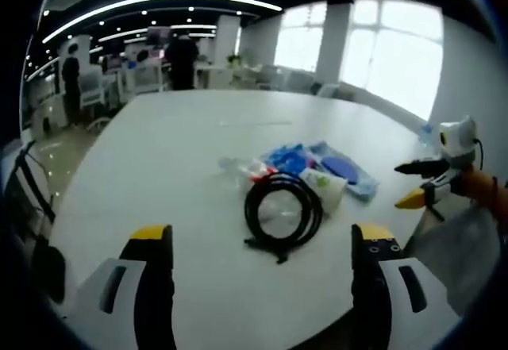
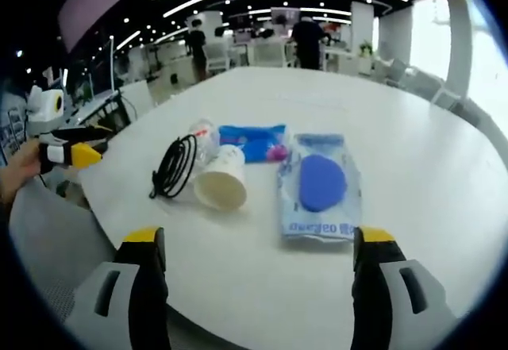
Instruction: Arrange the tabletop items into an orderly group along one side of the table until the central work area is clear of visible clutter.
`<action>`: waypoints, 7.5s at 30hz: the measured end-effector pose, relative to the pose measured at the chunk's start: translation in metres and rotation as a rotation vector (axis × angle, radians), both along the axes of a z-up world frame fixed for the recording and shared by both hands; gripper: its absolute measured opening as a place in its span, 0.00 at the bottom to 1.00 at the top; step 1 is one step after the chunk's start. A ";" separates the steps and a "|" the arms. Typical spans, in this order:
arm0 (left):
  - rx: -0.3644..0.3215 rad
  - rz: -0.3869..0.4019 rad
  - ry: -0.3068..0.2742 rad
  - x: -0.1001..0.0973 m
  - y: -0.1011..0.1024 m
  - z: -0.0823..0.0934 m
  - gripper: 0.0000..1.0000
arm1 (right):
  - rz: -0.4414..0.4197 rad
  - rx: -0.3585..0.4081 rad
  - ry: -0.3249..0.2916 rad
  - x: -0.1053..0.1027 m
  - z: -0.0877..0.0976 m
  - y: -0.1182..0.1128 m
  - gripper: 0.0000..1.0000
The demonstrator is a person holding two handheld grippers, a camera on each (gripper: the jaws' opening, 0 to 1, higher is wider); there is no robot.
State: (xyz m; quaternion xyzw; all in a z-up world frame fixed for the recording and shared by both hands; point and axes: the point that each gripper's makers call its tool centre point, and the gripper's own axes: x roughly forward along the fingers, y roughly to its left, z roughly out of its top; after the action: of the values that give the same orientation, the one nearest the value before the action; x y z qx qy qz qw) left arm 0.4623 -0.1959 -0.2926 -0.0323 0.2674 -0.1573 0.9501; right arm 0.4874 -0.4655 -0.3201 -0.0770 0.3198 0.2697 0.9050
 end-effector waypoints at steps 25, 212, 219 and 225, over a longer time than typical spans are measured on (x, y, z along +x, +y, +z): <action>0.023 0.022 -0.010 0.002 0.007 0.003 0.85 | 0.051 0.067 -0.024 -0.003 0.016 0.022 0.97; 0.030 0.236 0.502 0.166 -0.054 -0.098 0.39 | 0.210 -0.065 0.064 -0.001 -0.005 0.048 0.94; 0.017 0.258 0.486 0.156 -0.043 -0.096 0.38 | 0.209 -0.069 0.062 0.000 -0.005 0.048 0.94; -0.022 0.290 0.452 0.148 -0.032 -0.092 0.38 | 0.219 -0.074 0.064 -0.002 -0.006 0.050 0.94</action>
State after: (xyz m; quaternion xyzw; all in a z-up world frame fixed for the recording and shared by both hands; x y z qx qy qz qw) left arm 0.6104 -0.2276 -0.3842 -0.1150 0.4638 -0.0113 0.8784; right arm 0.4854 -0.4156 -0.3260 -0.1361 0.3477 0.3572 0.8562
